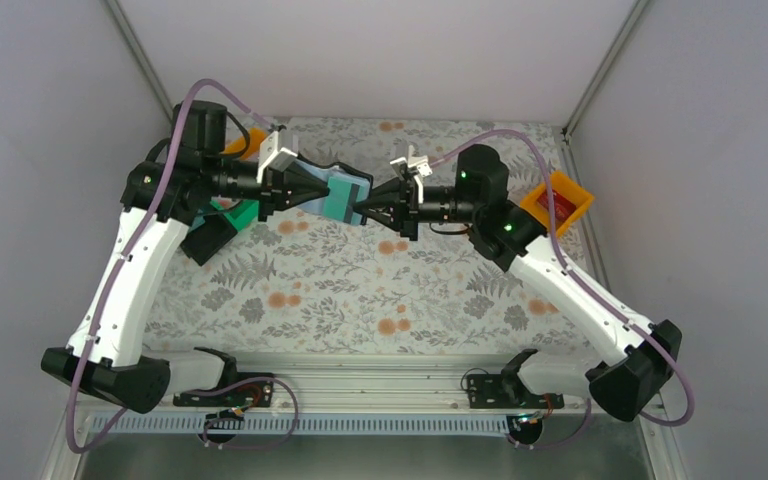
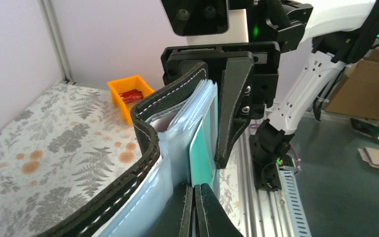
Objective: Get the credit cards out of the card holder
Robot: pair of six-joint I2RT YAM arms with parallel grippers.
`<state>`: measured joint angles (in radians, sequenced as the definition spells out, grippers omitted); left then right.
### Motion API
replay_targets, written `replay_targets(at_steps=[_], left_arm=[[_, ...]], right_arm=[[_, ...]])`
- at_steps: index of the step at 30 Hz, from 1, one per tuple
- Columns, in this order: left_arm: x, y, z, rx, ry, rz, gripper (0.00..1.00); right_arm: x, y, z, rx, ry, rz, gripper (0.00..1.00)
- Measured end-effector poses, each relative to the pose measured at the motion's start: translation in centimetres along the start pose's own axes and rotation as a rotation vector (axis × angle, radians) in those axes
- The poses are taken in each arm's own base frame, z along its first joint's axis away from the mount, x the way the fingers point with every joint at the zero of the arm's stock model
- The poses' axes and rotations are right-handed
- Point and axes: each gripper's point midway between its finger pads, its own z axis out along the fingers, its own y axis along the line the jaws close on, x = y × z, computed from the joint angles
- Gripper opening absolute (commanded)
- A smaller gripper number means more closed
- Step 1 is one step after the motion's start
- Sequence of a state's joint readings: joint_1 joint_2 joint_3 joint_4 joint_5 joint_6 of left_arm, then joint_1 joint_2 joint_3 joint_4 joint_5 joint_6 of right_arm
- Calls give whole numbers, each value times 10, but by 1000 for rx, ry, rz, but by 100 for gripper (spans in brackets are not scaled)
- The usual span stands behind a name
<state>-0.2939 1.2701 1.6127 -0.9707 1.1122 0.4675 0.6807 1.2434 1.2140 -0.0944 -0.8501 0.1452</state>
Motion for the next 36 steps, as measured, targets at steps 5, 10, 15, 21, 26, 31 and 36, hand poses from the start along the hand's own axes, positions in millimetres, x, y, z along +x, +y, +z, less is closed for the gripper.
replay_targets(at_steps=[5, 10, 15, 21, 26, 31, 36], left_arm=[[-1, -6, -2, 37, -16, -23, 2], [1, -3, -5, 42, -28, -43, 3], [7, 6, -9, 16, -28, -63, 2], [15, 8, -8, 23, -32, -78, 2], [44, 19, 1, 9, 1, -149, 2], [73, 43, 9, -49, 63, -181, 37], [103, 54, 14, -62, 131, -150, 69]], right_arm=[[1, 3, -2, 0, -11, -10, 15], [4, 2, -1, 2, -15, -12, 19], [18, 0, 0, -8, 9, 18, 16], [19, 2, -1, -24, 14, 34, 4], [23, -28, 4, 106, 29, 95, 4], [59, -91, 8, 242, 91, 254, 4], [77, -103, 9, 253, 129, 314, 4]])
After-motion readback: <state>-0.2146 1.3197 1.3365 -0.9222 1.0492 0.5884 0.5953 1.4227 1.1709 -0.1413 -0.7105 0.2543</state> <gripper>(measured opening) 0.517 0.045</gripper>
